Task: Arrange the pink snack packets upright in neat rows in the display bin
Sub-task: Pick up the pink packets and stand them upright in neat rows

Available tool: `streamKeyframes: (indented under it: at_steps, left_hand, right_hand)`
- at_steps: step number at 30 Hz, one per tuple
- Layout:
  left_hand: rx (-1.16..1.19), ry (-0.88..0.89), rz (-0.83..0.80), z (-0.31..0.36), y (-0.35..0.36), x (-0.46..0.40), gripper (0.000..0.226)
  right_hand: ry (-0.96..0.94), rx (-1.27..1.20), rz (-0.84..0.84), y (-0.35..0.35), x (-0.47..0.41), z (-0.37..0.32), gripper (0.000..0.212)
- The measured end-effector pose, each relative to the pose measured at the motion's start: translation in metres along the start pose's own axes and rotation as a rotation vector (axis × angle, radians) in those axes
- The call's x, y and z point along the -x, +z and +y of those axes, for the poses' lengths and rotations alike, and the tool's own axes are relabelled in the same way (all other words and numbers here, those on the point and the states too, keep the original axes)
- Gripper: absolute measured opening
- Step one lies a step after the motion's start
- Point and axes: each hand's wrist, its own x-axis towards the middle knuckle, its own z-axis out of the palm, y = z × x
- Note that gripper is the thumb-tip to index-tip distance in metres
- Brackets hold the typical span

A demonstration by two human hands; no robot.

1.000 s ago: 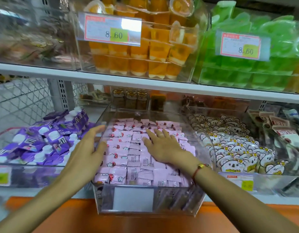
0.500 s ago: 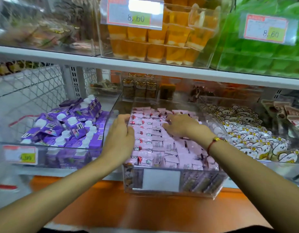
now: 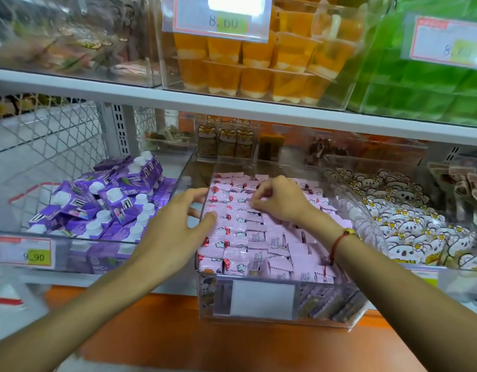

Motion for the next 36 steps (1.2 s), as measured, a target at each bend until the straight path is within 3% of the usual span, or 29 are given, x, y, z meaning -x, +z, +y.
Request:
streamKeyframes:
  at_steps: [3, 5, 7, 13, 16, 19, 23, 25, 28, 30, 32, 34, 36]
  left_hand:
    - [-0.047, -0.013, 0.010, -0.001, 0.002, 0.000, 0.035]
    - [-0.055, -0.004, 0.012, -0.002, 0.003, 0.000, 0.036]
    - [-0.058, -0.004, 0.019, -0.002, 0.004, -0.001, 0.037]
    - [-0.155, 0.047, 0.073, 0.000, 0.006, -0.001, 0.043]
    - [-0.182, 0.125, 0.136, 0.003, 0.001, -0.001, 0.050]
    - [-0.160, 0.230, 0.146, 0.013, 0.003, -0.001, 0.048]
    - [-0.178, 0.387, 0.030, 0.030, 0.009, -0.001, 0.055]
    - [-0.243, 0.448, -0.008, 0.036, 0.012, -0.001, 0.060]
    - [-0.190, 0.403, 0.025, 0.042, 0.010, -0.001, 0.046]
    - [0.066, 0.218, 0.000, 0.048, 0.007, -0.003, 0.034]
    - [0.352, -0.027, -0.062, 0.054, 0.005, -0.006, 0.022]
    - [0.407, -0.141, -0.095, 0.057, 0.001, -0.009, 0.021]
    - [0.331, -0.131, -0.086, 0.055, -0.001, -0.010, 0.038]
  right_hand:
    - [0.009, -0.021, -0.054, -0.005, -0.007, -0.005, 0.015]
    - [-0.096, 0.155, 0.032, 0.000, -0.009, -0.010, 0.011]
    - [-0.176, 0.166, 0.168, 0.006, -0.007, -0.013, 0.009]
    - [-0.075, -0.335, 0.586, -0.017, 0.005, -0.025, 0.010]
    - [-0.071, -0.413, 0.714, -0.028, 0.026, -0.026, 0.014]
    - [0.042, -0.621, 0.648, -0.032, 0.041, -0.023, 0.011]
    - [0.289, -1.081, 0.376, -0.031, 0.050, -0.028, 0.012]
    - [0.304, -1.242, 0.228, -0.030, 0.057, -0.033, 0.018]
    - [0.314, -1.434, 0.095, -0.032, 0.065, -0.038, 0.019]
    - [0.312, -1.389, 0.109, -0.035, 0.066, -0.039, 0.017]
    - [0.283, -1.115, 0.181, -0.035, 0.064, -0.035, 0.019]
    - [0.166, -0.876, 0.270, -0.036, 0.067, -0.033, 0.017]
    - [-0.059, -0.766, 0.292, -0.038, 0.073, -0.035, 0.015]
